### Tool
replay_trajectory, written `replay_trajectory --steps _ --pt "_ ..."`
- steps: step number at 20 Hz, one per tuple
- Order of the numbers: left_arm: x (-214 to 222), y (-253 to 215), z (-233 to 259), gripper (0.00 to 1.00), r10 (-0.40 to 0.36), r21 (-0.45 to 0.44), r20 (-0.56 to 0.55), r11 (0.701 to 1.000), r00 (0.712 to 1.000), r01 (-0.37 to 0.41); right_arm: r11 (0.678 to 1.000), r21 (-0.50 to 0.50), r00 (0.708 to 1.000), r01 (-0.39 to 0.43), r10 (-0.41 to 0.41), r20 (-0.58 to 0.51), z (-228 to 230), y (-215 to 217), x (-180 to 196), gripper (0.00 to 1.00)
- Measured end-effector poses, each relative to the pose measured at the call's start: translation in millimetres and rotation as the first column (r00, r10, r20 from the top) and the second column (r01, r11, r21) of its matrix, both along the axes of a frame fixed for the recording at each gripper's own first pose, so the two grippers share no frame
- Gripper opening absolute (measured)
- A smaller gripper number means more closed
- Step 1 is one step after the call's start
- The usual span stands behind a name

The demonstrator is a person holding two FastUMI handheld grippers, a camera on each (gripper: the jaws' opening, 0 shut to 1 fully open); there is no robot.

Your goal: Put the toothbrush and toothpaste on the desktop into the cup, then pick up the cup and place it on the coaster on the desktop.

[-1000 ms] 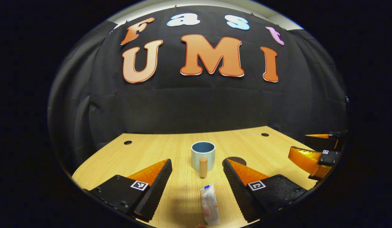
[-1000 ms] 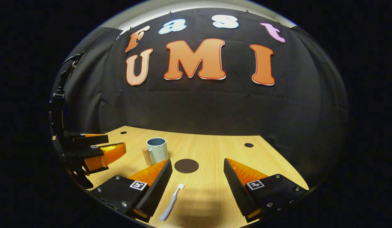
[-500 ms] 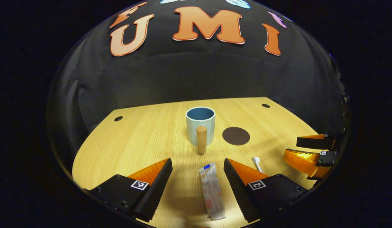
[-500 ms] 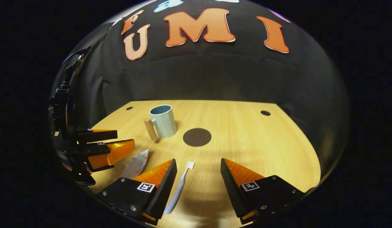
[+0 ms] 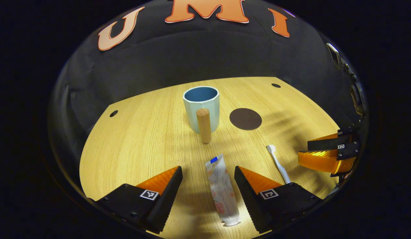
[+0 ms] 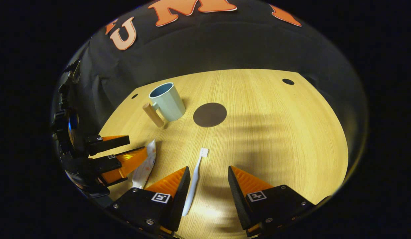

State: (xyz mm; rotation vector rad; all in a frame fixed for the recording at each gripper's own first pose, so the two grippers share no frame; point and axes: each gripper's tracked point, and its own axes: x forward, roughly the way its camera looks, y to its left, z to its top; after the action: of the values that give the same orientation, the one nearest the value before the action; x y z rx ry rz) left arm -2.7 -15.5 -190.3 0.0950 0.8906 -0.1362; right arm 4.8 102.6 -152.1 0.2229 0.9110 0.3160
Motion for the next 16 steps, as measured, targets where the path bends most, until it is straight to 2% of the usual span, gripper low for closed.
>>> replay_trajectory --steps 1,2,3,4,6,7,8,11,12,13,14,15,16 --pt "-1 1 -3 0.94 -0.002 0.005 -0.031 1.000 1.000 0.002 1.000 -0.007 1.000 -0.016 0.016 -0.012 -1 3 -3 0.68" --pt "-5 1 -7 0.81 -0.002 0.016 -0.074 1.000 0.997 0.003 1.000 -0.009 0.999 -0.030 0.029 -0.024 -1 5 -4 0.65" --pt "-10 0 -11 0.82 -0.003 0.015 -0.112 1.000 0.994 0.005 0.999 -0.010 0.998 -0.044 0.044 -0.033 -1 7 -5 0.64" --pt "-12 -4 -14 0.76 -0.004 0.000 -0.140 1.000 0.990 0.004 0.999 -0.013 0.998 -0.052 0.052 -0.039 -1 9 -5 0.61" --pt "-16 -6 -23 0.75 -0.008 -0.020 -0.186 1.000 0.982 0.005 0.997 -0.029 0.996 -0.069 0.067 -0.057 -3 13 -4 0.58" --pt "-16 -5 -22 0.84 -0.007 -0.025 -0.204 1.000 0.979 0.002 0.996 -0.037 0.995 -0.078 0.076 -0.065 -5 15 -4 0.57" --pt "-16 -5 -21 0.75 -0.005 -0.029 -0.221 1.000 0.975 -0.001 0.995 -0.045 0.993 -0.087 0.083 -0.079 -8 16 -6 0.55" --pt "-22 -8 -23 0.75 0.011 -0.058 -0.275 0.998 0.961 -0.027 0.993 -0.060 0.991 -0.097 0.091 -0.099 -16 23 -10 0.54" --pt "-20 -5 -23 0.67 0.030 -0.055 -0.295 0.997 0.955 -0.048 0.993 -0.064 0.990 -0.104 0.098 -0.099 -17 26 -10 0.53" --pt "-18 -3 -22 0.69 0.040 -0.061 -0.305 0.996 0.951 -0.061 0.992 -0.063 0.990 -0.110 0.104 -0.100 -17 29 -12 0.53" --pt "-11 -2 -18 0.47 0.041 -0.064 -0.303 0.996 0.952 -0.064 0.991 -0.064 0.989 -0.118 0.111 -0.101 -17 30 -12 0.53" --pt "-6 0 -15 0.47 0.043 -0.071 -0.305 0.995 0.951 -0.068 0.991 -0.062 0.988 -0.122 0.115 -0.107 -22 33 -13 0.60" --pt "2 1 -10 0.48 0.041 -0.081 -0.303 0.994 0.952 -0.068 0.991 -0.057 0.986 -0.124 0.117 -0.116 -24 35 -14 0.46"
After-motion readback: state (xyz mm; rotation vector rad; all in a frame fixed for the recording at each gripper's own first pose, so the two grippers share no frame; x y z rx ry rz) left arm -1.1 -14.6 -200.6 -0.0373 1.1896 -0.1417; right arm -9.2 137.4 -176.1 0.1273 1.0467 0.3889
